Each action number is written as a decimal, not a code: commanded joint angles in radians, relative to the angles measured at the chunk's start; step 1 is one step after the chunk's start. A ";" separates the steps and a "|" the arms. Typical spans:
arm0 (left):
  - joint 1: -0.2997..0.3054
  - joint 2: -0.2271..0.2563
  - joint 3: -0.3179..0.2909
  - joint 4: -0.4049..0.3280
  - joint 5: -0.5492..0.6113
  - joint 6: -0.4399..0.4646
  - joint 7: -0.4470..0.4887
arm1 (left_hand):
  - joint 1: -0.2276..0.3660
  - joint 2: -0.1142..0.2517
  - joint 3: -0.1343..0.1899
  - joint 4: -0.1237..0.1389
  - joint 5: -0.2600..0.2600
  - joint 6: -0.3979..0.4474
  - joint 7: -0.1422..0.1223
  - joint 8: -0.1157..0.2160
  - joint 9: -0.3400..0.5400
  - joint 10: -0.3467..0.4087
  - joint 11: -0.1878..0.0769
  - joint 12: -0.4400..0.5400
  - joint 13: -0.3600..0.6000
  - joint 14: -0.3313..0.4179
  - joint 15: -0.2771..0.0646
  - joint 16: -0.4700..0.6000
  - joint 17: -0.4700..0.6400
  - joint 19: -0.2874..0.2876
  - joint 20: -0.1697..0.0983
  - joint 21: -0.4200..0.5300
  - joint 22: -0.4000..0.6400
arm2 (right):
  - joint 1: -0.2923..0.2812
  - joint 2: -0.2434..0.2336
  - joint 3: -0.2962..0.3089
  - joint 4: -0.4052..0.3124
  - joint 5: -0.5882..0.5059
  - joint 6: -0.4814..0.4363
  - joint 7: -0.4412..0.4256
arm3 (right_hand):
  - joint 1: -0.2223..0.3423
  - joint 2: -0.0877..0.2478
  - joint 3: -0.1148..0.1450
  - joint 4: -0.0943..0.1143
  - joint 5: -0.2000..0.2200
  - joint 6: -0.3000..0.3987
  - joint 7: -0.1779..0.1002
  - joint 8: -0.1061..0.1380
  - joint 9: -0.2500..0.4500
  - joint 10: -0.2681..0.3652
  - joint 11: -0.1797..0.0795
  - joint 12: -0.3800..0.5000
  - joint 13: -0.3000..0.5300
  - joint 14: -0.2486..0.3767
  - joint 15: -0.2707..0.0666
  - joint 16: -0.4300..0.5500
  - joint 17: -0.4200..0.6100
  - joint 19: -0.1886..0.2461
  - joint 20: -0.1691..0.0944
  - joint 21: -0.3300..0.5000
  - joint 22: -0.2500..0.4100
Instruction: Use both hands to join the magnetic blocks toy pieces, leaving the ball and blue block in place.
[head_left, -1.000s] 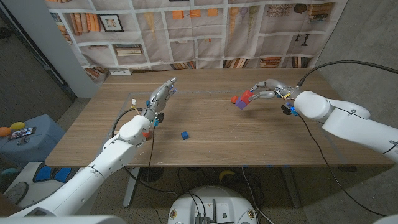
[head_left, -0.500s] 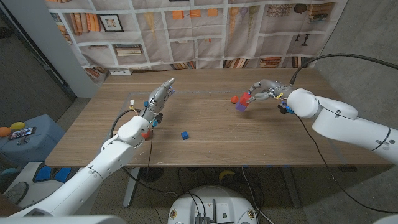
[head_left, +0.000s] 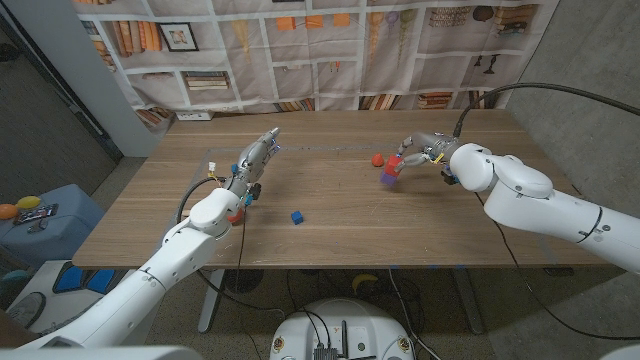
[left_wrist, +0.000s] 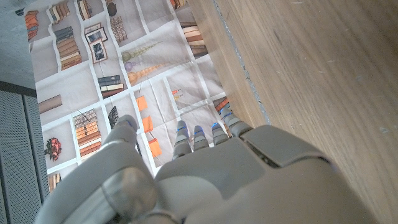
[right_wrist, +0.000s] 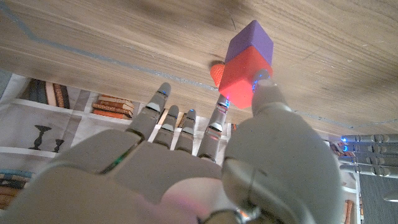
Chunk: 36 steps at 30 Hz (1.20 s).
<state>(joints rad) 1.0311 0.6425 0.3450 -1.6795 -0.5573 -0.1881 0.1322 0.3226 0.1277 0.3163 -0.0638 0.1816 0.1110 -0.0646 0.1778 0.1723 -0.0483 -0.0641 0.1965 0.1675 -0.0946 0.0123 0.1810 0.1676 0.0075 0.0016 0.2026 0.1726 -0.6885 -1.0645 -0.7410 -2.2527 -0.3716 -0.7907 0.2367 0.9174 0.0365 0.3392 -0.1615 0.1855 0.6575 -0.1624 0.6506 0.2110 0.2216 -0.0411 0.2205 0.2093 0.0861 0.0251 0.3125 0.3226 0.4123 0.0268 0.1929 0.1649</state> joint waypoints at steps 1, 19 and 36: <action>0.013 -0.002 -0.003 -0.001 -0.003 -0.017 -0.003 | -0.010 0.001 0.007 -0.001 0.005 0.005 -0.001 0.004 0.000 0.009 -0.002 -0.003 0.003 0.000 -0.006 -0.001 0.002 0.006 -0.008 -0.003 -0.001 | 0.041 0.049 -0.066 0.027 -0.141 -0.046 0.108 | 0.046 0.047 -0.003 0.001 0.006 0.152 -0.059 0.035 0.027 0.011 0.000 -0.001 0.003 0.007 -0.002 0.004 0.004 0.004 0.005 0.001 0.005; 0.026 -0.016 -0.010 0.007 -0.018 -0.043 -0.005 | -0.017 0.007 0.013 -0.005 0.006 0.009 0.004 0.004 0.000 0.012 0.000 -0.005 0.003 0.003 -0.006 -0.002 0.001 0.006 -0.010 -0.006 -0.001 | 0.073 0.096 -0.122 0.067 -0.269 -0.082 0.213 | 0.041 0.047 -0.007 0.003 0.004 0.143 -0.058 0.033 0.030 0.010 -0.001 -0.003 0.003 0.010 -0.002 0.005 0.006 0.004 0.006 0.001 0.005; 0.019 -0.023 -0.007 0.019 -0.027 -0.042 -0.012 | -0.023 0.014 0.020 -0.008 0.007 0.013 0.009 0.004 0.000 0.016 0.000 -0.005 0.003 0.008 -0.005 -0.002 0.001 0.008 -0.008 -0.007 -0.001 | 0.059 0.126 -0.118 0.080 -0.328 -0.071 0.253 | 0.033 0.035 -0.017 0.003 0.001 0.106 -0.057 0.022 0.034 -0.001 0.004 -0.008 0.003 0.009 0.006 0.003 0.006 0.005 0.013 0.001 0.005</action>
<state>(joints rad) 1.0543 0.6255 0.3367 -1.6691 -0.5784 -0.2266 0.1234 0.3095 0.1410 0.3261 -0.0737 0.1816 0.1165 -0.0588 0.1778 0.1725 -0.0340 -0.0607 0.1924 0.1676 -0.0892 0.0070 0.1811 0.1678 0.0112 -0.0020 0.1951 0.1673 -0.6266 -0.9593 -0.8518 -2.1825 -0.6521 -0.8643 0.4572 0.9178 0.0361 0.3269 -0.1574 0.1853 0.6575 -0.1624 0.6506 0.2110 0.2215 -0.0411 0.2126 0.2093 0.0933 0.0250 0.3125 0.3274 0.4122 0.0343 0.1929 0.1649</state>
